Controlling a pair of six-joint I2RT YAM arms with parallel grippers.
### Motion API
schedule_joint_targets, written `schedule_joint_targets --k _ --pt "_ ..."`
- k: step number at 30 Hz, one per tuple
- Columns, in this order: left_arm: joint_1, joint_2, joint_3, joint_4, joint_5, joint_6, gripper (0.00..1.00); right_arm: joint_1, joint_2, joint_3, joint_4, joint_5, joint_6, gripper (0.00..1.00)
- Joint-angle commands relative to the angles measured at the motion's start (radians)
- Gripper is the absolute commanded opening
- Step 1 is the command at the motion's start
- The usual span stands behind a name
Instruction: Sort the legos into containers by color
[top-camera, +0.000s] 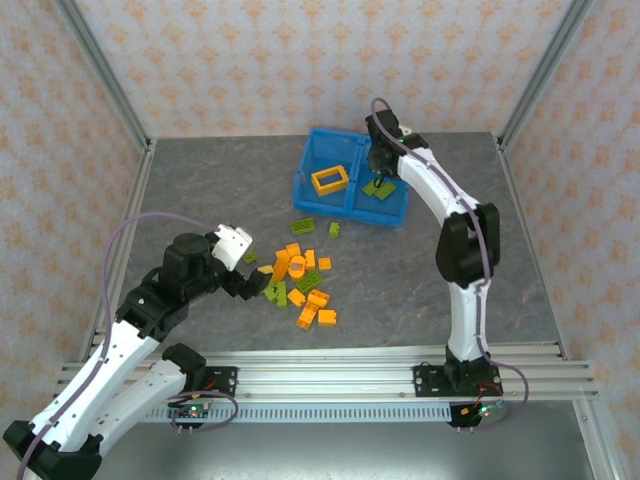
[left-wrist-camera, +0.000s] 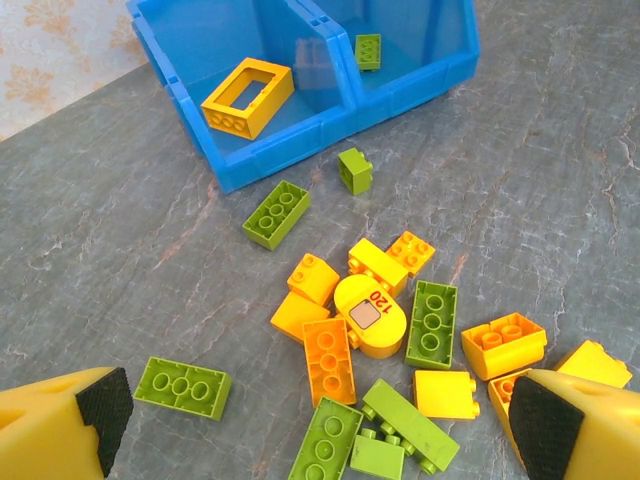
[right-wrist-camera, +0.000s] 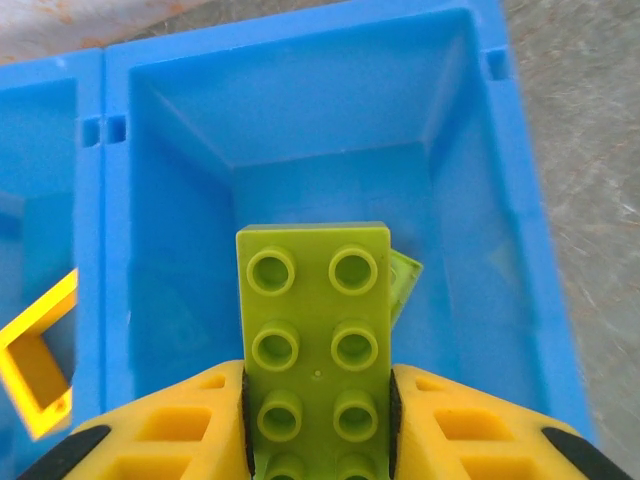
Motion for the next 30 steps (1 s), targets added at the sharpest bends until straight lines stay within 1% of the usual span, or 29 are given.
schedule_joint_targets --k 1,3,6,8,9,11,14,17,21,24,27,28,30 --pt "0.011 -0.009 -0.012 0.019 0.014 0.031 1.0 -0.014 0.11 0.148 -0.117 -0.011 -0.014 0.35" --pt "0.01 -0.008 -0.018 0.026 0.011 0.036 1.0 -0.018 0.166 0.207 -0.127 -0.021 -0.008 0.36" --pt "0.01 -0.003 -0.023 0.033 0.006 0.046 1.0 -0.021 0.222 0.279 -0.147 -0.024 -0.015 0.41" --pt "0.01 -0.001 -0.024 0.035 0.005 0.049 1.0 -0.025 0.243 0.326 -0.171 -0.028 -0.016 0.47" --pt "0.01 0.0 -0.026 0.036 0.007 0.048 1.0 -0.026 0.248 0.345 -0.182 -0.032 -0.015 0.48" --pt "0.011 0.001 -0.027 0.04 0.013 0.047 1.0 -0.026 0.234 0.349 -0.186 -0.038 -0.015 0.5" --pt "0.011 0.005 -0.027 0.043 0.022 0.044 1.0 -0.026 0.194 0.335 -0.193 -0.044 -0.018 0.5" --pt "0.007 0.011 -0.028 0.037 0.026 0.042 1.0 -0.026 0.109 0.285 -0.214 -0.039 -0.007 0.5" --pt "-0.008 0.02 -0.019 0.023 0.009 0.027 1.0 -0.021 -0.147 0.014 -0.115 -0.065 0.019 0.5" --pt "-0.011 0.056 0.003 0.031 0.014 -0.034 1.0 -0.014 -0.375 -0.217 -0.041 -0.123 0.037 0.51" --pt "-0.02 0.158 0.077 0.032 -0.031 -0.212 1.0 0.006 -0.604 -0.425 0.013 -0.203 0.058 0.56" --pt "-0.023 0.199 0.093 0.049 -0.055 -0.289 1.0 0.02 -0.697 -0.505 0.036 -0.232 0.071 0.58" --pt "-0.029 0.279 0.11 0.096 -0.113 -0.407 1.0 0.048 -0.83 -0.62 0.05 -0.255 0.1 0.64"
